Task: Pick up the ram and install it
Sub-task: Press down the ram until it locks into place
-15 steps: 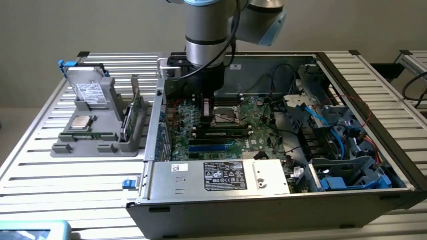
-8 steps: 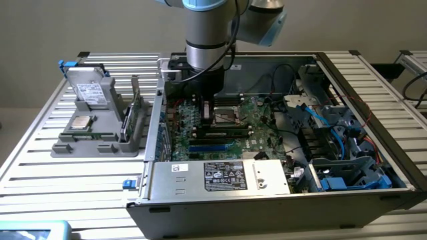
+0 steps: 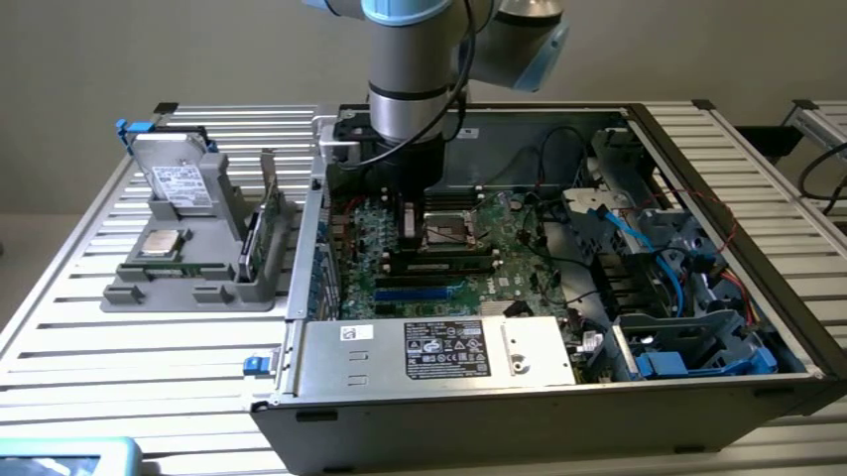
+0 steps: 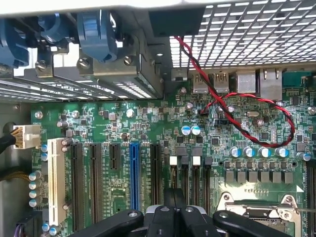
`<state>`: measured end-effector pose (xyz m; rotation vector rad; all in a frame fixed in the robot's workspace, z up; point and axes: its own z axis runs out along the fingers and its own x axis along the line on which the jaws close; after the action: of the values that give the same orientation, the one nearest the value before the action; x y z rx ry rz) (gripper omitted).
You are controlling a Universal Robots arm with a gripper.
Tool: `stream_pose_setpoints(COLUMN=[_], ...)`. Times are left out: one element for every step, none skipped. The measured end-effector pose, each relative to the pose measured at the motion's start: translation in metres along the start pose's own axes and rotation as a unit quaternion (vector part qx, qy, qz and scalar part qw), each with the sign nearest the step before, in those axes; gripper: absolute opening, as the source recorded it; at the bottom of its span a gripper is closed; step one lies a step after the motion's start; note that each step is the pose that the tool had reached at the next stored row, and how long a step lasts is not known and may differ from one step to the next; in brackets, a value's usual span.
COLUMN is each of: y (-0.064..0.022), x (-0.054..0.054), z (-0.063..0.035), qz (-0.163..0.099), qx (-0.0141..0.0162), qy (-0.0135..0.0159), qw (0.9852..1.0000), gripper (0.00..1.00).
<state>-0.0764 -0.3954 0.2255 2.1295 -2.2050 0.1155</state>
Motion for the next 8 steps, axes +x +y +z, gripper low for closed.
stream_pose_setpoints(y=[0.0000,0.0001,0.0001,0.0001,0.0001,0.0002,0.0001,0.0000], x=[0.0000,0.0000,-0.0001,-0.0001,-0.0001,-0.0001,-0.0001,-0.0001], z=[0.0003,0.0007,0.0009,0.0011,0.0011,0.0012,0.0008,-0.0014], qz=[0.000,0.000,0.000,0.000,0.000,0.000,0.000,0.000], qx=[0.0000,0.0000,0.0000,0.0000,0.0000,0.0000,0.0001,0.0008], qy=[0.0003,0.0004,0.0007,0.0009,0.0010,0.0011,0.0011,0.0008], qw=[1.0000,1.0000,1.0000,1.0000,1.0000,1.0000,1.0000,1.0000], gripper=[0.11,0.11,0.11,0.11,0.11,0.11,0.11,0.11])
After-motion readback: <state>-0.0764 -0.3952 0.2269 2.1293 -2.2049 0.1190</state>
